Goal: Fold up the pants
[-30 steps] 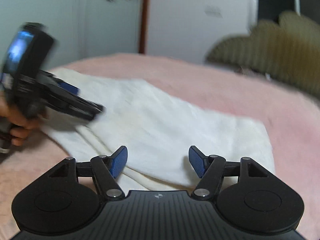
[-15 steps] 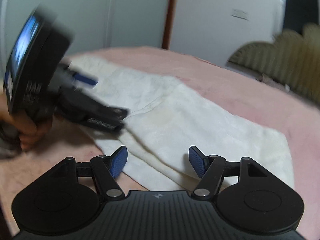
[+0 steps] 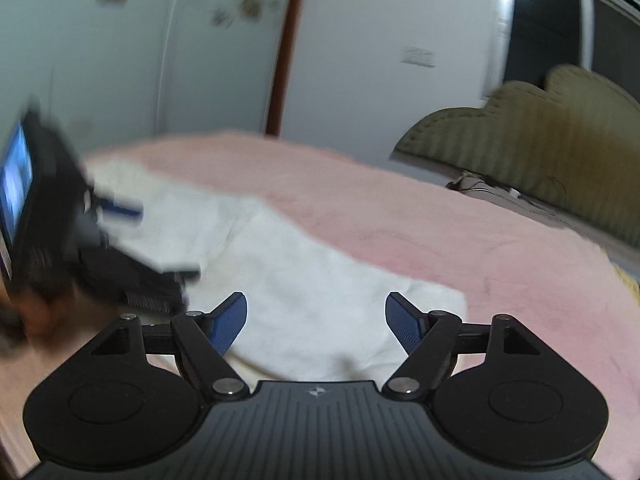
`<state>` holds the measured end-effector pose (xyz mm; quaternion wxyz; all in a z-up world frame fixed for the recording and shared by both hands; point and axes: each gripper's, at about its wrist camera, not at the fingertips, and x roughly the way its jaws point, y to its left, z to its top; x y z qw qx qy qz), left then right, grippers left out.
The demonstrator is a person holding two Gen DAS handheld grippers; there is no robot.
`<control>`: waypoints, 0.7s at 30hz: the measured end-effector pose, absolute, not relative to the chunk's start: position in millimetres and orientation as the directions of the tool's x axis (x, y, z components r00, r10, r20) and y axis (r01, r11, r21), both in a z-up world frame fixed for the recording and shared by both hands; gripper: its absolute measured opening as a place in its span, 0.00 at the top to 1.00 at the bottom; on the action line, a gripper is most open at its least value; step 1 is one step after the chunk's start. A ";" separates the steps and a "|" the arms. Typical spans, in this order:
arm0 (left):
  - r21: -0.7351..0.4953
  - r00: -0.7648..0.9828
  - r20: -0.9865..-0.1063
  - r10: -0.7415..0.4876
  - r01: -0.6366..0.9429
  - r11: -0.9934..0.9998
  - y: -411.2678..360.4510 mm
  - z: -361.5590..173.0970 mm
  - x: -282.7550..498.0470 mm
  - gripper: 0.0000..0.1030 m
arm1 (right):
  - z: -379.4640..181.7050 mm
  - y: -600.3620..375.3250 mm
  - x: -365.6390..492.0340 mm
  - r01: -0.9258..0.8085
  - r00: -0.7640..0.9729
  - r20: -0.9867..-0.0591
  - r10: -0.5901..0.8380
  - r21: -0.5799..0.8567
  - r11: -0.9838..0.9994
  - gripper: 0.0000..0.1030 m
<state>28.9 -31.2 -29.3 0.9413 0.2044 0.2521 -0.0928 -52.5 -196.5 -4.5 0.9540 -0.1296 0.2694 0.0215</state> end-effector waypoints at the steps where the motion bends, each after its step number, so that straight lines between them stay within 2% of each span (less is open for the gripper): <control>1: 0.312 0.851 -0.519 -0.082 0.278 0.909 -25.4 -29.7 29.3 0.05 | -15.2 -194.7 -48.7 -0.091 0.832 -0.547 -0.091 -0.296 0.951 0.26; 2: 0.283 0.845 -0.527 -0.092 0.276 0.919 -19.8 -29.3 30.5 0.05 | -23.1 -197.6 -44.6 -0.079 0.815 -0.567 -0.117 -0.308 0.948 0.24; 4: 0.213 0.828 -0.549 -0.115 0.272 0.938 -8.5 -28.5 35.5 0.05 | -17.8 -210.6 -48.1 -0.038 0.818 -0.568 -0.092 -0.213 0.976 0.23; 7: 0.088 0.802 -0.578 -0.151 0.246 0.965 9.1 -27.0 45.7 0.05 | -0.4 -203.4 -55.4 -0.004 0.865 -0.485 -0.125 -0.257 0.967 0.23; 11: -0.015 0.789 -0.579 -0.206 0.242 0.970 25.1 -25.0 50.6 0.06 | 5.4 -168.4 -56.6 -0.133 0.906 -0.422 0.028 -0.222 0.966 0.23; 13: -0.042 0.783 -0.578 -0.229 0.251 0.967 29.7 -26.3 51.7 0.06 | -1.5 -144.7 -50.9 -0.188 0.902 -0.428 0.058 -0.269 0.945 0.24; 15: -0.075 0.773 -0.584 -0.248 0.253 0.965 34.7 -28.1 55.1 0.05 | -13.0 -118.7 -44.2 -0.231 0.900 -0.432 0.051 -0.376 0.897 0.24; 17: -0.095 0.767 -0.585 -0.263 0.256 0.962 35.6 -28.9 56.6 0.03 | -23.5 -103.2 -37.5 -0.250 0.897 -0.440 0.029 -0.452 0.856 0.28; 21: -0.055 0.766 -0.597 -0.240 0.260 0.964 24.4 -30.2 53.3 0.00 | -27.5 -100.4 -33.7 -0.218 0.902 -0.431 -0.013 -0.481 0.849 0.43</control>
